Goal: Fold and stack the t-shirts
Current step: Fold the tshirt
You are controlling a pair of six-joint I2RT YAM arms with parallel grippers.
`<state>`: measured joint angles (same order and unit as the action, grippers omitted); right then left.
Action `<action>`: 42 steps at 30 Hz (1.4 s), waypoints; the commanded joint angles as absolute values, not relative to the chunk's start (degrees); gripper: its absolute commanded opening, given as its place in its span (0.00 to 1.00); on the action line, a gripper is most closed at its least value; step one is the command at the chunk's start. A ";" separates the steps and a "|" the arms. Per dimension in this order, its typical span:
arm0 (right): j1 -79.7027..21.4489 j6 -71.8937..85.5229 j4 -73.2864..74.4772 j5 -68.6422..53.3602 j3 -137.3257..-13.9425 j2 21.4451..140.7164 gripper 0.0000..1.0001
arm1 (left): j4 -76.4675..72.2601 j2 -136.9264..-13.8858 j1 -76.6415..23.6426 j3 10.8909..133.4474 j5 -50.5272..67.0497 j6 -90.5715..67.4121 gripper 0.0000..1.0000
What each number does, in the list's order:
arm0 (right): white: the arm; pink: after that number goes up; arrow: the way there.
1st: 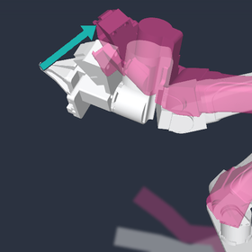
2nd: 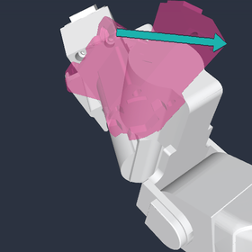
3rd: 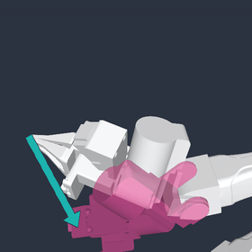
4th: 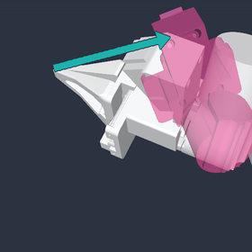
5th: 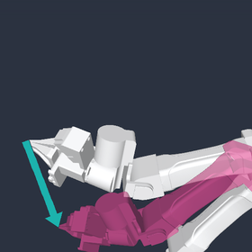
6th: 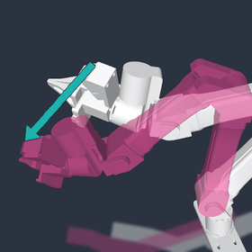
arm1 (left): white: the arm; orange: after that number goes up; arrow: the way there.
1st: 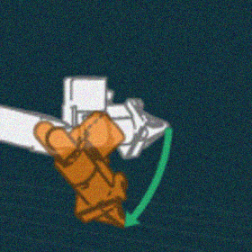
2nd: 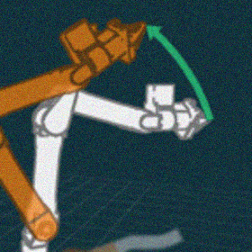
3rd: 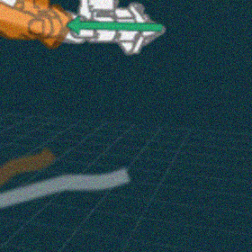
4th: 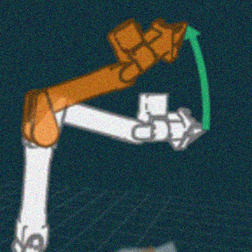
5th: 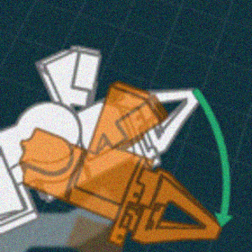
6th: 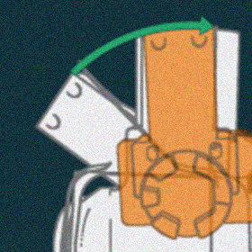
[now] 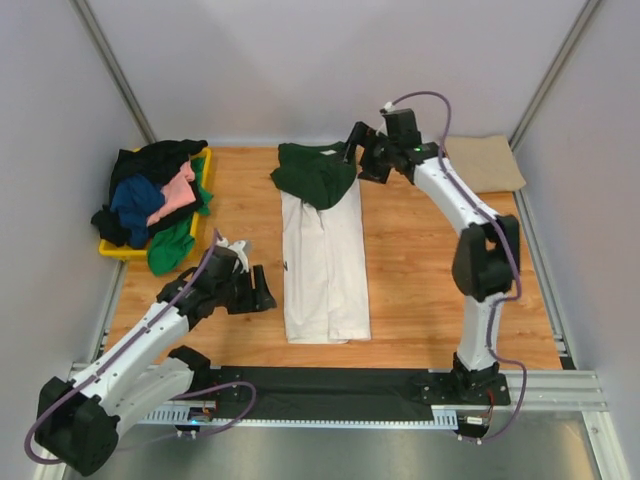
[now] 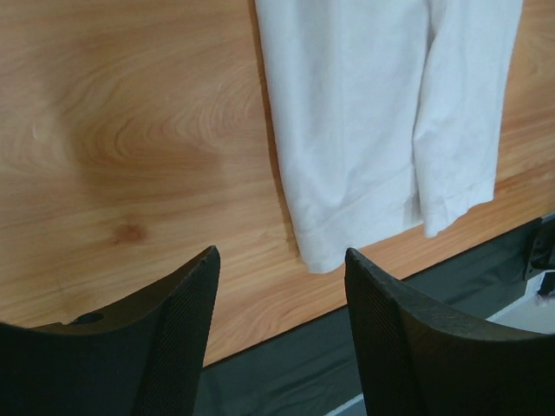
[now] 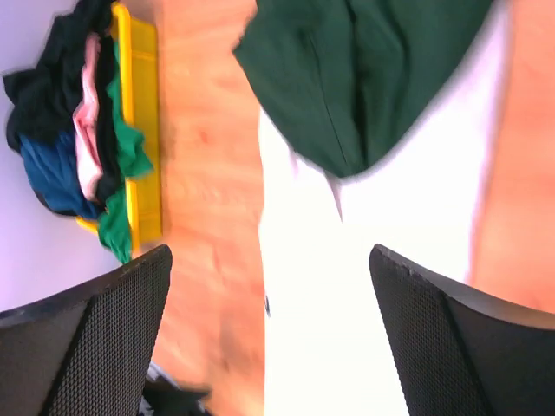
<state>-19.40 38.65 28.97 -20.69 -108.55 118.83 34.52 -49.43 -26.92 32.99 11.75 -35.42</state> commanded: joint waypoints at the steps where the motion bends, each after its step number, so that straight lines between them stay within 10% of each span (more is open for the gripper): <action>1: -20.30 33.93 39.94 -11.90 -95.58 103.42 0.96 | 28.40 -48.60 -28.56 27.89 14.94 -40.24 0.67; 13: -33.74 50.17 35.44 -4.74 -37.04 65.15 0.81 | 15.21 -51.05 -36.03 17.76 14.41 -48.34 0.70; 27: -46.85 58.45 23.47 -3.43 -27.86 74.17 0.63 | 10.81 -55.55 -38.58 15.29 11.69 -50.54 0.65; 39: -46.85 57.48 24.52 -2.20 -27.78 74.54 0.03 | 8.26 -57.13 -38.67 15.20 12.39 -50.98 0.00; 42: -47.11 57.57 25.57 -2.37 -27.60 73.22 0.00 | 11.50 -54.42 -38.85 16.08 11.87 -51.68 0.00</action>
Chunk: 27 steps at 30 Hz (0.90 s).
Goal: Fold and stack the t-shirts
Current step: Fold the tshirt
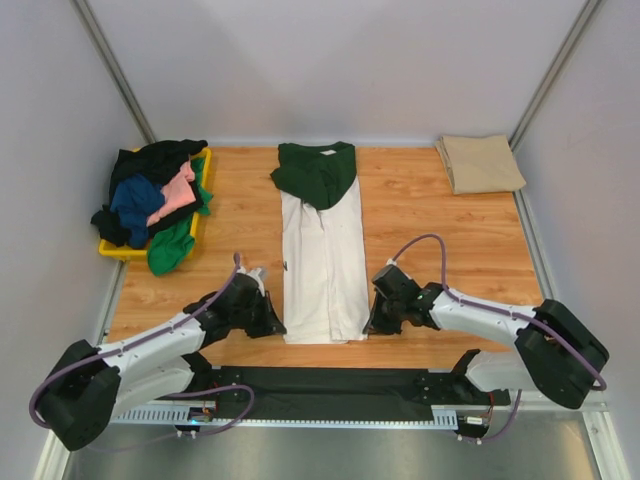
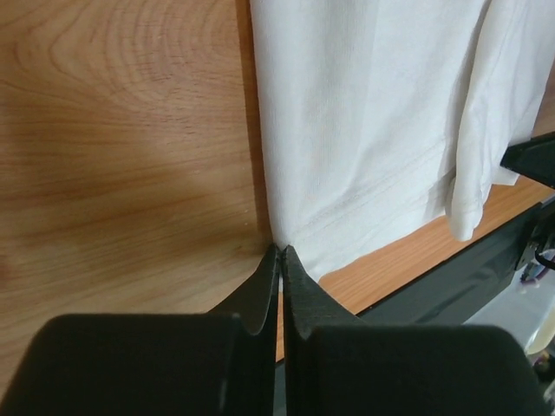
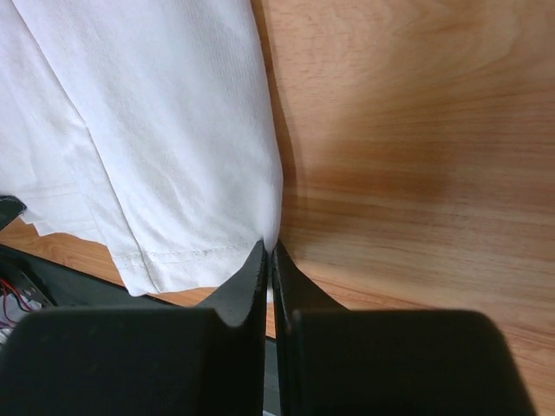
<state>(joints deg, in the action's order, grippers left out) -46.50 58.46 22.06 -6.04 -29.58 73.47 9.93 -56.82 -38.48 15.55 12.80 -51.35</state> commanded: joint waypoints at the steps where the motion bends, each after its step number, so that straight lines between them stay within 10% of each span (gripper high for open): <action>1: -47.28 57.48 26.71 -2.20 -27.86 72.78 0.00 | 12.82 -53.19 -39.11 16.69 11.52 -51.77 0.00; 11: -47.90 54.58 41.12 6.06 -41.54 65.21 0.00 | 34.35 -44.82 -39.20 31.27 1.24 -47.38 0.00; 27: -31.74 34.81 45.44 3.70 -76.10 92.53 0.00 | 36.65 -78.29 -26.39 64.92 -2.20 -33.76 0.00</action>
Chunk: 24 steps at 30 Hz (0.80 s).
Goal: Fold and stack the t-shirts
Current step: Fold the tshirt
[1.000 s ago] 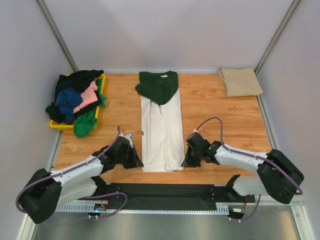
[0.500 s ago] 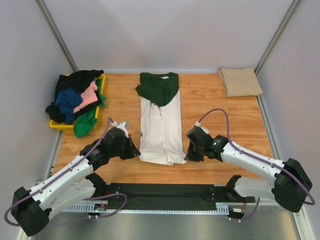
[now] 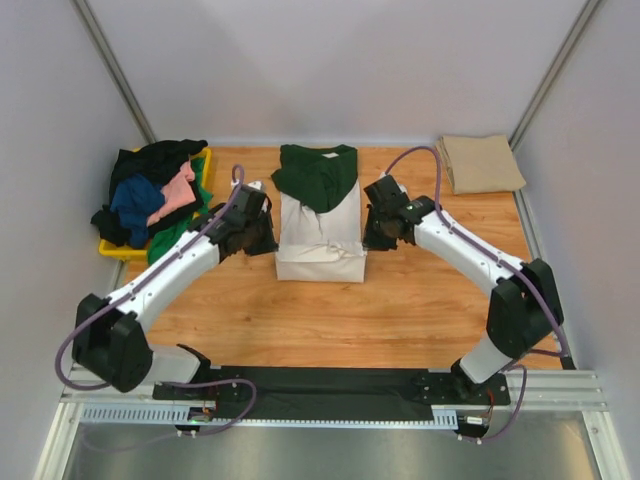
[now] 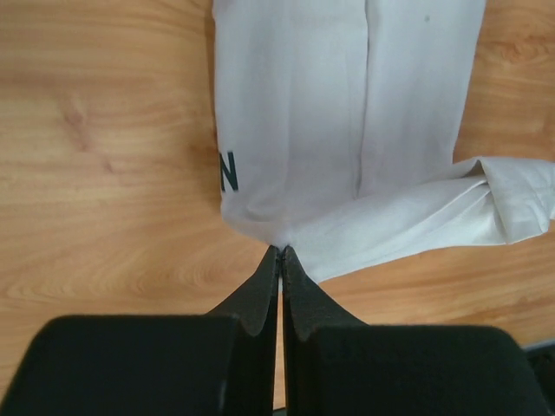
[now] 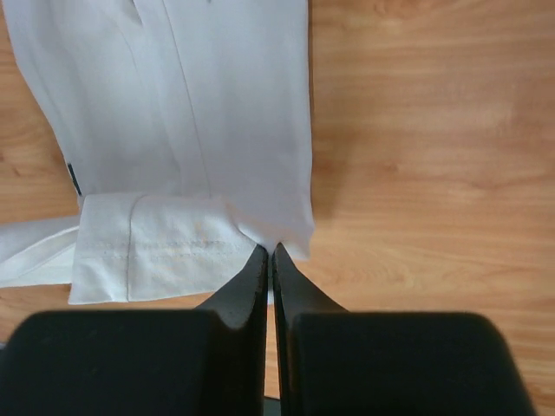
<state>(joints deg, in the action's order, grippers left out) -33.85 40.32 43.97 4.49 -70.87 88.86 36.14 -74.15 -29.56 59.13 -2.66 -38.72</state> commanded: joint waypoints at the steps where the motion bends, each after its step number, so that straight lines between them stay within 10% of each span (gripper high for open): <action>1: -30.42 33.59 45.44 3.17 -79.16 94.03 0.00 | 36.65 -80.22 -25.50 66.43 -1.50 -33.49 0.00; 20: -23.12 27.60 49.74 -5.09 -103.35 120.93 0.00 | 39.11 -112.14 -17.14 90.95 6.06 -34.01 0.00; 24: -21.01 26.98 54.46 -7.02 -115.19 127.60 0.25 | 45.15 -119.25 -14.51 100.43 8.43 -35.15 0.04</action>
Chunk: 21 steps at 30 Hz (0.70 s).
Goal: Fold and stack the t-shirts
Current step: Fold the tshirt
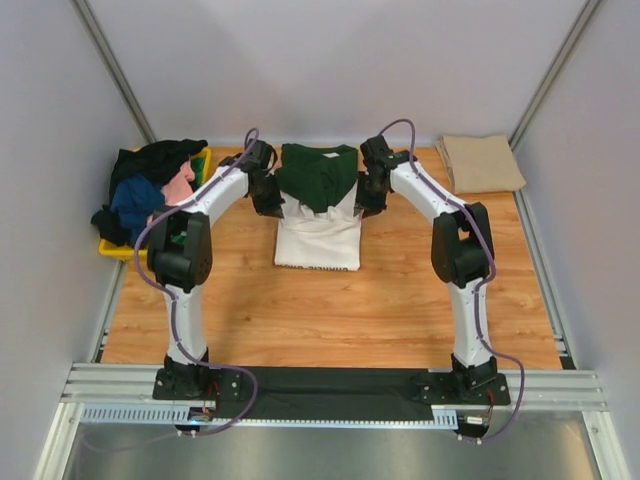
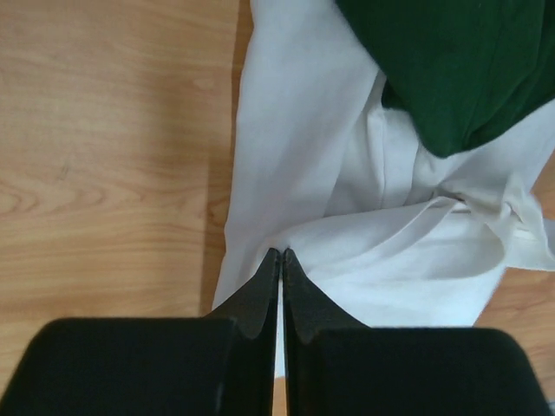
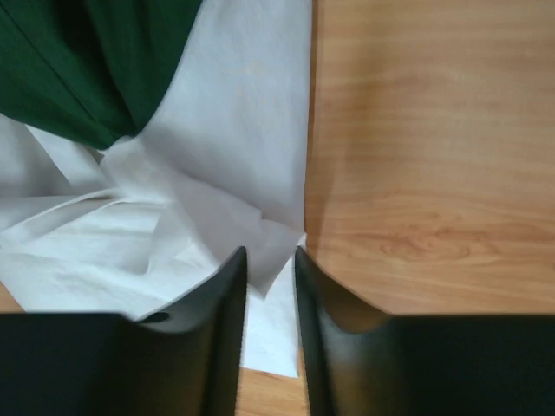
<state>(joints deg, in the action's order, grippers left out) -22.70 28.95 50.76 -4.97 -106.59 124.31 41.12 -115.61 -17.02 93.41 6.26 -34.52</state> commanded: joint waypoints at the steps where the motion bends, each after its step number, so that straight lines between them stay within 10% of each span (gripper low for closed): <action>1: -19.87 26.29 55.97 -7.55 -118.97 131.27 0.35 | 46.22 -121.09 -13.72 103.16 11.13 -35.16 0.08; 3: -18.55 26.10 61.94 -9.22 -133.89 135.24 0.60 | 52.42 -127.51 -11.52 115.18 14.92 -35.24 0.17; 7: -14.78 26.89 65.22 -13.09 -147.04 136.61 0.72 | 60.02 -134.38 -8.79 134.00 20.97 -35.25 0.52; 8: -14.50 27.16 63.04 -13.36 -141.91 134.32 0.72 | 60.73 -134.21 -8.53 137.25 21.70 -34.81 0.78; 21: -24.25 27.94 43.52 -13.36 -87.92 107.94 0.69 | 36.84 -100.56 -11.95 84.66 17.85 -32.88 0.78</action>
<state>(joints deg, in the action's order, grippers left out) -21.80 27.16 48.03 -12.60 -94.11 109.25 44.29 -103.85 -9.91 89.30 17.41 -34.59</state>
